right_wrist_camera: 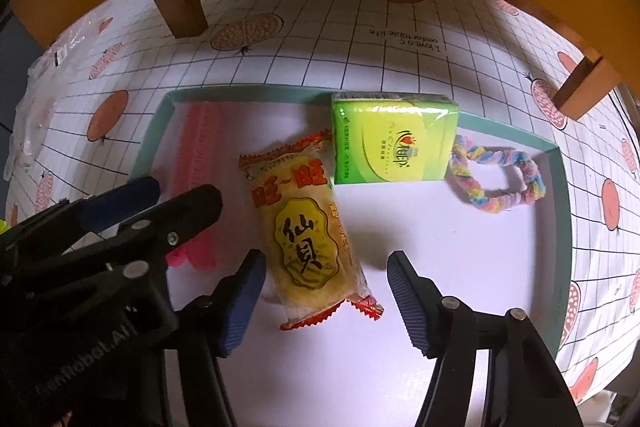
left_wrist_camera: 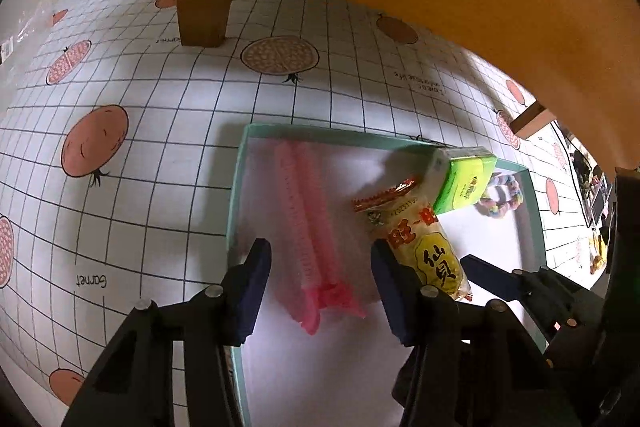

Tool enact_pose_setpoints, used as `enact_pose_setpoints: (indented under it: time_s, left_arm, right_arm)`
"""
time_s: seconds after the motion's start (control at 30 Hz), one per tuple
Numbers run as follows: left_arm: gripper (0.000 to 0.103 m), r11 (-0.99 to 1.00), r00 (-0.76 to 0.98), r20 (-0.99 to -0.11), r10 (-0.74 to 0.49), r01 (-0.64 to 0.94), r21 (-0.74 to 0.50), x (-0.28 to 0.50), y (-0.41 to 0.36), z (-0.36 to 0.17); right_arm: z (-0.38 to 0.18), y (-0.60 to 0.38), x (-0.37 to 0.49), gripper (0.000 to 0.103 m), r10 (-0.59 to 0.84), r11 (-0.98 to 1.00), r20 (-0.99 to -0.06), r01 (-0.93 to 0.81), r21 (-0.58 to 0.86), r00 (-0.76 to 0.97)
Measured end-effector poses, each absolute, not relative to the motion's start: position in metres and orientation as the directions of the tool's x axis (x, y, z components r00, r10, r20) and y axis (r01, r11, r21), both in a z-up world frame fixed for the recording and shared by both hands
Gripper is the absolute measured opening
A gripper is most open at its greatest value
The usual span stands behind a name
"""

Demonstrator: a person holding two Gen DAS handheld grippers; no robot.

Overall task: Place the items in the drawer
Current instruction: 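Grasp the pink hair rollers with the left tool while the right tool grasps the snack bag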

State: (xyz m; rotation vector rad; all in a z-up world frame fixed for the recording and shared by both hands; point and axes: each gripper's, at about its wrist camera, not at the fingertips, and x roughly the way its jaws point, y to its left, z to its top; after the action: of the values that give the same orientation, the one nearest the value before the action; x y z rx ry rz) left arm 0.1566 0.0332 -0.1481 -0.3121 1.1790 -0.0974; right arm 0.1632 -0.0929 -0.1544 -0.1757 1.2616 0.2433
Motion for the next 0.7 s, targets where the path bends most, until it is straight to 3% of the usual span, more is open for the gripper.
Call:
enact_pose_setpoints:
  time_s: [0.23, 0.3, 0.4, 0.7]
  left_arm:
    - [0.051, 0.949, 0.367, -0.899, -0.239, -0.108, -0.296, 0.158, 0.033, -0.156]
    - [0.050, 0.947, 0.366, -0.899, -0.241, -0.112, -0.300, 0.158, 0.035, -0.156]
    - [0.049, 0.948, 0.367, -0.899, -0.239, -0.113, -0.298, 0.159, 0.036, -0.157]
    - [0.040, 0.970, 0.363, -0.916, -0.171, -0.099, -0.220, 0.164, 0.027, -0.158]
  right_arm:
    - [-0.159, -0.086, 0.170, 0.062, 0.056, 0.964, -0.959, -0.266, -0.021, 0.277]
    - [-0.158, -0.085, 0.170, 0.051, 0.063, 0.964, -0.958, -0.266, -0.014, 0.279]
    - [-0.156, -0.085, 0.170, 0.046, 0.064, 0.962, -0.957, -0.271, -0.016, 0.283]
    - [-0.153, -0.103, 0.164, 0.043, 0.071, 0.974, -0.957, -0.227, 0.005, 0.280]
